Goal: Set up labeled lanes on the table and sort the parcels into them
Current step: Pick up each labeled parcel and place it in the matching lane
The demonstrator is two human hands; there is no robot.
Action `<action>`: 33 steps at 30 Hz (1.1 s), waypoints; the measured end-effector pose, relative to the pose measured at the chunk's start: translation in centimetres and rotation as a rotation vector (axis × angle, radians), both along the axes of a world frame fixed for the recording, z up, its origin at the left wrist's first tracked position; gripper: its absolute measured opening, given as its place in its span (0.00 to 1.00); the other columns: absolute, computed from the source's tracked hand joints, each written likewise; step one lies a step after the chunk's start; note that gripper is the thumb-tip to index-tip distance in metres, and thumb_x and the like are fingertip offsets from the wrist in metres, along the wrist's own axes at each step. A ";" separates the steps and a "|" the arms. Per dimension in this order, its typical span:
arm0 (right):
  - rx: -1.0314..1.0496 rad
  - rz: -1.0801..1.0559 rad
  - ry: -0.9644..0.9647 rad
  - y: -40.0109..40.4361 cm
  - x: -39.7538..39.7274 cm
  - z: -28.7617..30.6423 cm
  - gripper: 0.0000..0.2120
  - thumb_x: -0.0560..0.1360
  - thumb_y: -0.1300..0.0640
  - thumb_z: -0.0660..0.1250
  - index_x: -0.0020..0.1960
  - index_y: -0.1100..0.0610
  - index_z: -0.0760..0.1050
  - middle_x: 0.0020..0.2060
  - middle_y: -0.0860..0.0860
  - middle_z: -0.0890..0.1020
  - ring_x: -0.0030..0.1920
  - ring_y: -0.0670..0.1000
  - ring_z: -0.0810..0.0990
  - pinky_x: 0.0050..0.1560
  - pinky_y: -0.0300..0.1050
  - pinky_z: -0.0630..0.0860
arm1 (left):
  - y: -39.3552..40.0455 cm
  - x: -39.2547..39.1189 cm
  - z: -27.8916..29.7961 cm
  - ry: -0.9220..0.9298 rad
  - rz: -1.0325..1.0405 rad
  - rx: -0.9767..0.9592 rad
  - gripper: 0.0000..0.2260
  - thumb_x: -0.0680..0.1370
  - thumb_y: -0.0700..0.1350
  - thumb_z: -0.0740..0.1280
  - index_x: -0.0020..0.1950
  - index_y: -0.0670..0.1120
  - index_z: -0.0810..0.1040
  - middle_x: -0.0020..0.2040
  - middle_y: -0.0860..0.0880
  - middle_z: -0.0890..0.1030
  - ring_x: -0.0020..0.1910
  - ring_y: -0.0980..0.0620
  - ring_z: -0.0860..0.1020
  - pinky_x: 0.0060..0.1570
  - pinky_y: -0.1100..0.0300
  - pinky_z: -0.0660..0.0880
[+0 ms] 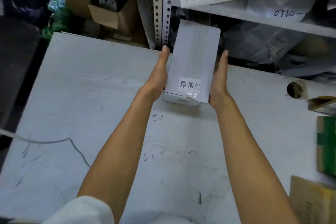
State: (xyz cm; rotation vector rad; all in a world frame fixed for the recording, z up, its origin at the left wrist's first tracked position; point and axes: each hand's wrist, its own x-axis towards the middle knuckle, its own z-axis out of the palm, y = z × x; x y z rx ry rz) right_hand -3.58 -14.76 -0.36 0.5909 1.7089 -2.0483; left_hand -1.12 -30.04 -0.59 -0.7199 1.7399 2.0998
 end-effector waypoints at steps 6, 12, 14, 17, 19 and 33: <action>-0.131 -0.004 0.031 0.0 2.2 0.3 0.39 0.80 0.27 0.44 0.77 0.51 0.70 0.69 0.54 0.80 0.69 0.56 0.78 0.72 0.55 0.74 | 0.5 2.0 0.5 0.062 -0.032 0.041 0.31 0.82 0.69 0.46 0.76 0.54 0.71 0.66 0.50 0.81 0.63 0.50 0.81 0.71 0.44 0.71; -0.174 -0.020 0.094 1.0 6.4 2.8 0.44 0.78 0.25 0.49 0.76 0.58 0.71 0.64 0.57 0.81 0.67 0.59 0.79 0.64 0.52 0.77 | 1.6 5.7 4.0 0.100 -0.076 0.050 0.29 0.83 0.66 0.45 0.74 0.54 0.73 0.62 0.50 0.84 0.58 0.51 0.84 0.66 0.47 0.76; -0.182 -0.014 0.114 1.7 7.8 3.6 0.42 0.80 0.26 0.45 0.77 0.56 0.71 0.62 0.56 0.81 0.64 0.58 0.80 0.63 0.52 0.77 | 2.1 7.1 5.1 0.127 -0.092 0.066 0.29 0.84 0.65 0.44 0.73 0.54 0.74 0.60 0.49 0.84 0.56 0.50 0.84 0.63 0.49 0.78; -0.202 -0.026 0.147 2.8 10.0 5.0 0.41 0.81 0.28 0.43 0.77 0.55 0.70 0.61 0.55 0.81 0.62 0.57 0.80 0.62 0.52 0.77 | 3.1 9.2 6.7 0.154 -0.128 0.084 0.28 0.84 0.65 0.44 0.69 0.55 0.77 0.56 0.49 0.86 0.54 0.48 0.85 0.59 0.49 0.80; -0.204 -0.037 0.177 3.6 11.5 5.8 0.40 0.81 0.29 0.43 0.76 0.55 0.71 0.61 0.55 0.81 0.62 0.57 0.80 0.63 0.53 0.76 | 3.8 10.4 7.3 0.172 -0.149 0.095 0.28 0.84 0.65 0.44 0.69 0.55 0.77 0.57 0.49 0.86 0.55 0.47 0.85 0.60 0.47 0.80; -0.190 -0.280 0.273 11.4 23.3 8.9 0.34 0.82 0.30 0.43 0.72 0.49 0.74 0.68 0.58 0.80 0.69 0.60 0.78 0.72 0.61 0.73 | 12.0 18.8 10.5 0.206 -0.392 0.052 0.27 0.83 0.66 0.45 0.65 0.58 0.79 0.54 0.50 0.87 0.52 0.48 0.86 0.55 0.51 0.81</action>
